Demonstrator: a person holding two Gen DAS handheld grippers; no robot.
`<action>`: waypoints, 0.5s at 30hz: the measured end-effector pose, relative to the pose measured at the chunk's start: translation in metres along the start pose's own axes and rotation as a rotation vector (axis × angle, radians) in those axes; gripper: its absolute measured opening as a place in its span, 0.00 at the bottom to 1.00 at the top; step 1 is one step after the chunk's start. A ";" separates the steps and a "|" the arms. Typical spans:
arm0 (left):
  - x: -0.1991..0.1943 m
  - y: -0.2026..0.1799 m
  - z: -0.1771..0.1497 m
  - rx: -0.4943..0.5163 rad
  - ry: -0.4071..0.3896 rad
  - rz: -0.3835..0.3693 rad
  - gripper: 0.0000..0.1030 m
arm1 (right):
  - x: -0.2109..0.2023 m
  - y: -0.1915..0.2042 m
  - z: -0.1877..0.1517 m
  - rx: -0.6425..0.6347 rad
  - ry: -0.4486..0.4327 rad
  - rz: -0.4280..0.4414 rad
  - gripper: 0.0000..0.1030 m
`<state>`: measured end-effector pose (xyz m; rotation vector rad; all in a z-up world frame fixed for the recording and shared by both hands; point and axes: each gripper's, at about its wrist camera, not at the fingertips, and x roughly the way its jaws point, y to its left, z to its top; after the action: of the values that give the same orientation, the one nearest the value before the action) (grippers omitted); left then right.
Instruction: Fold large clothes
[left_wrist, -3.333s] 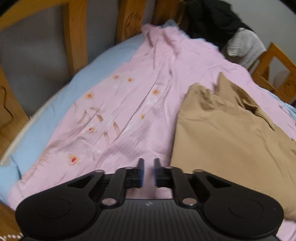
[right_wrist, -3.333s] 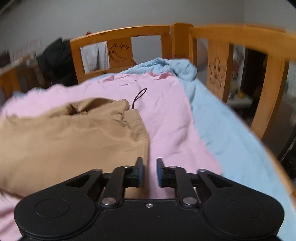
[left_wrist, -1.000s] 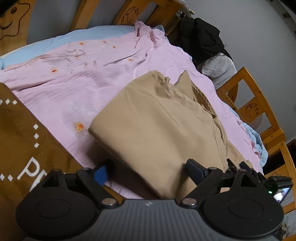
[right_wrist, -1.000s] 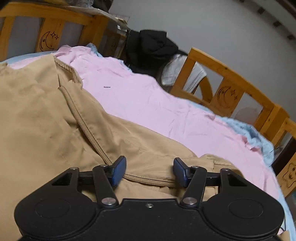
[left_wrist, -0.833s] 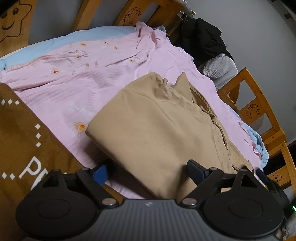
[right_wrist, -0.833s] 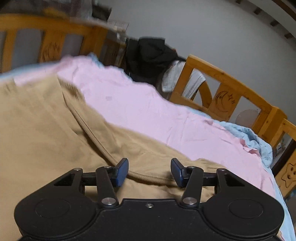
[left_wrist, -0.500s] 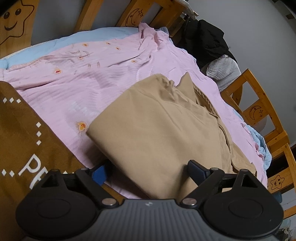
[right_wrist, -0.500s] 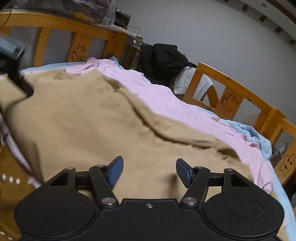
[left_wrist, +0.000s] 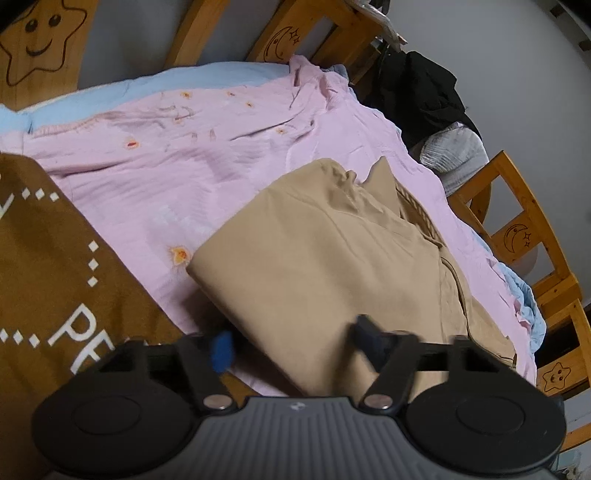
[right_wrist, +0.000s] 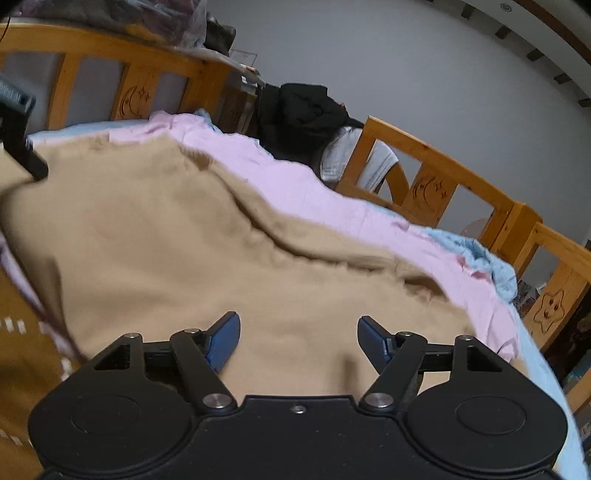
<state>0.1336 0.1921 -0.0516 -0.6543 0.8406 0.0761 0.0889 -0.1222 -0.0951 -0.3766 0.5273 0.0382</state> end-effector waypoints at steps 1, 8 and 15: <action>-0.001 0.000 0.001 0.001 -0.007 0.005 0.46 | 0.001 -0.001 0.001 0.005 0.007 0.008 0.71; -0.032 -0.035 -0.001 0.114 -0.141 -0.007 0.00 | 0.014 -0.025 -0.001 0.180 0.075 0.067 0.87; -0.064 -0.124 -0.008 0.487 -0.211 -0.126 0.00 | 0.007 -0.042 -0.001 0.284 0.051 0.112 0.87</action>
<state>0.1235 0.0998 0.0530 -0.2329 0.5810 -0.1682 0.0999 -0.1618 -0.0849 -0.0708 0.5948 0.0612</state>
